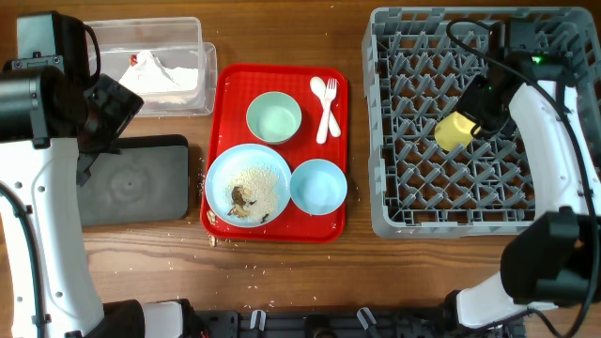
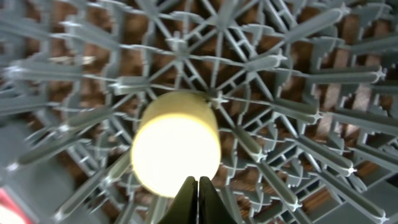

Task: Sort waste into correct bins and load items into the dishwasher rack
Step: 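Carry the yellow cup to the dish rack and set it down, then grasp the light-blue bowl with the right gripper and lift it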

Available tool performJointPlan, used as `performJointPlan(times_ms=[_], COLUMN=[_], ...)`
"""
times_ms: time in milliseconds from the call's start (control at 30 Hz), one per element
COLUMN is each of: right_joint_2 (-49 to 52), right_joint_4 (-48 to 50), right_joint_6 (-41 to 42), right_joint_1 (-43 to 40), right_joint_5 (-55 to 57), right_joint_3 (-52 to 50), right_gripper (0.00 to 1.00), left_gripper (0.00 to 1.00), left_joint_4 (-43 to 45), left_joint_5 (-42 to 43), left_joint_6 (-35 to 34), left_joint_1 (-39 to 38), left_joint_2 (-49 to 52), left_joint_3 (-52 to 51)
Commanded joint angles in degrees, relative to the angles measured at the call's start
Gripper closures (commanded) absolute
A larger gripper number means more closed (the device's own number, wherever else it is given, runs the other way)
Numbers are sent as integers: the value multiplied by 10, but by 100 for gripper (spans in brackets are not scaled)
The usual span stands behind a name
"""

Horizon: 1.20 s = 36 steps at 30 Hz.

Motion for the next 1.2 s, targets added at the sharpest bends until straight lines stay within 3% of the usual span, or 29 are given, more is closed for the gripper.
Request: performJointPlan(times_ms=[0, 33, 100, 167, 233, 300, 367, 500, 600, 700, 967, 1167], right_joint_2=[-44, -52, -52, -52, -50, -46, -39, -23, 0, 26, 130, 178], right_joint_4=[5, 6, 4, 0, 1, 7, 9, 10, 27, 43, 54, 53], right_joint_6=[-98, -155, -223, -273, -271, -193, -104, -3, 43, 45, 36, -9], right_joint_1=[6, 18, 42, 93, 152, 221, 305, 394, 447, 473, 549, 549], right_joint_5=[-166, -286, -408, -455, -427, -346, -243, -147, -115, -123, -59, -59], right_joint_3=[7, 7, 7, 7, 7, 6, 2, -10, -31, -42, -42, -43], right_gripper=[96, 96, 93, 42, 26, 18, 15, 12, 16, 29, 29, 49], left_gripper=[0, 0, 0, 0, 0, 0, 0, 0, 0, 0, 0, 0], left_joint_4=[0, 0, 0, 0, 0, 0, 0, 0, 0, 0, 0, 0], left_joint_5=[1, 1, 1, 1, 1, 1, 1, 1, 1, 1, 1, 1], left_joint_6=[-9, -9, -9, -9, -9, -9, -9, -9, -9, -9, -9, -9], left_joint_1=[4, 4, 4, 4, 4, 4, 4, 4, 4, 4, 4, 4], left_joint_2=[0, 0, 0, 0, 0, 0, 0, 0, 0, 0, 0, 0], left_joint_3=[3, 3, 3, 3, 3, 3, 3, 3, 3, 3, 3, 3])
